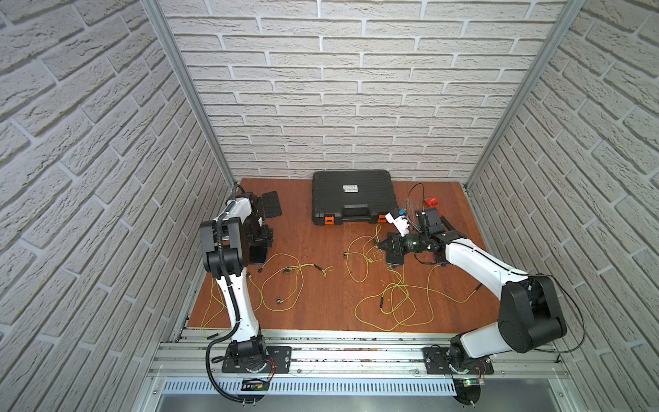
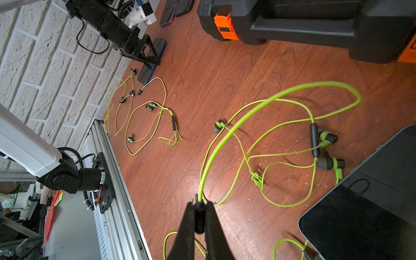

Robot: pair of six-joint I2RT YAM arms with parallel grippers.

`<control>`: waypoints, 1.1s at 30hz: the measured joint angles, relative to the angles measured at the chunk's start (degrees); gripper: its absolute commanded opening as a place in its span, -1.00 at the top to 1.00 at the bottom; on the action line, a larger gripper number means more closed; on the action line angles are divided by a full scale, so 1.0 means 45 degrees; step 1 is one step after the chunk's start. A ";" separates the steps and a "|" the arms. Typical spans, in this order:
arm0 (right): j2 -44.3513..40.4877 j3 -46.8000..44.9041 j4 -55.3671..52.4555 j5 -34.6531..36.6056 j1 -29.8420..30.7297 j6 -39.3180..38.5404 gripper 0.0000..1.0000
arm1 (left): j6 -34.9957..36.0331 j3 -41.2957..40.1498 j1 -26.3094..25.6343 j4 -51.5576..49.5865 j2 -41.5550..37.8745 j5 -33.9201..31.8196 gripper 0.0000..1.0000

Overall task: Plug wired earphones into phones
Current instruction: Pick up the phone at the center of the board.

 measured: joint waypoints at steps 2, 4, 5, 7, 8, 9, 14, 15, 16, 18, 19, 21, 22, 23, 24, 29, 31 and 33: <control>-0.0019 0.0019 -0.0039 0.0019 0.0000 0.0000 0.88 | 0.0010 -0.0005 0.0000 -0.0039 0.0000 0.0015 -0.48; -0.0068 0.0024 -0.0092 0.0058 0.0000 0.0000 0.88 | -0.0019 -0.0005 0.0000 -0.0058 0.0000 0.0010 -0.41; -0.0092 0.0024 -0.0121 0.0087 0.0000 0.0000 0.88 | -0.0034 -0.0005 0.0000 -0.0058 -0.0005 0.0010 -0.39; -0.0155 0.0024 -0.0180 0.0112 0.0000 -0.0005 0.88 | -0.0102 -0.0005 -0.0005 -0.0058 -0.0024 0.0010 -0.34; -0.0189 0.0024 -0.0194 0.0117 0.0000 -0.0005 0.88 | -0.0151 -0.0019 -0.0015 -0.0049 -0.0039 0.0010 -0.29; -0.0214 0.0024 -0.0194 0.0117 0.0000 -0.0005 0.88 | -0.0223 -0.0068 -0.0015 -0.0010 -0.0083 0.0015 -0.26; -0.0243 0.0024 -0.0199 0.0121 0.0000 0.0019 0.88 | -0.0826 -0.0432 -0.0136 0.0262 -0.0418 0.0015 -0.22; -0.0248 0.0024 -0.0209 0.0141 0.0000 0.0019 0.88 | -0.0981 -0.0505 -0.0185 0.0287 -0.0534 0.0015 -0.21; -0.0253 0.0024 -0.0238 0.0165 0.0000 0.0024 0.88 | -0.1141 -0.0573 -0.0238 0.0301 -0.0695 0.0010 -0.20; -0.0272 0.0024 -0.0325 0.0291 0.0005 0.0015 0.88 | -0.1467 -0.0767 -0.0374 0.0384 -0.1195 0.0010 -0.14; -0.0287 0.0024 -0.0408 0.0374 0.0029 0.0000 0.88 | -0.1651 -0.0913 -0.0447 0.0461 -0.1545 0.0010 -0.12; -0.0330 0.0024 -0.0505 0.0520 0.0097 -0.0010 0.88 | -0.2084 -0.1209 -0.0583 0.0631 -0.2424 0.0029 -0.05; -0.0359 0.0024 -0.0520 0.0597 0.0131 -0.0005 0.88 | -0.2380 -0.1443 -0.0665 0.0821 -0.3007 0.0063 0.03; -0.0374 0.0024 -0.0520 0.0631 0.0175 0.0000 0.88 | -0.2637 -0.1710 -0.0733 0.1035 -0.3546 0.0107 0.09; -0.0389 0.0024 -0.0481 0.0646 0.0262 0.0024 0.88 | -0.3055 -0.2132 -0.0826 0.1345 -0.4313 0.0189 0.16; -0.0413 -0.0253 0.1209 0.0554 0.0986 0.0874 0.88 | -0.5435 -0.4478 -0.1311 0.2832 -0.7834 0.1117 0.43; -0.0384 -0.0355 0.2045 0.0607 0.1370 0.1311 0.88 | -0.6645 -0.5411 -0.1647 0.3536 -0.8952 0.1603 0.50; -0.0301 -0.0369 0.2875 0.0651 0.1773 0.1549 0.88 | -0.7990 -0.6052 -0.2195 0.4216 -0.9636 0.2030 0.54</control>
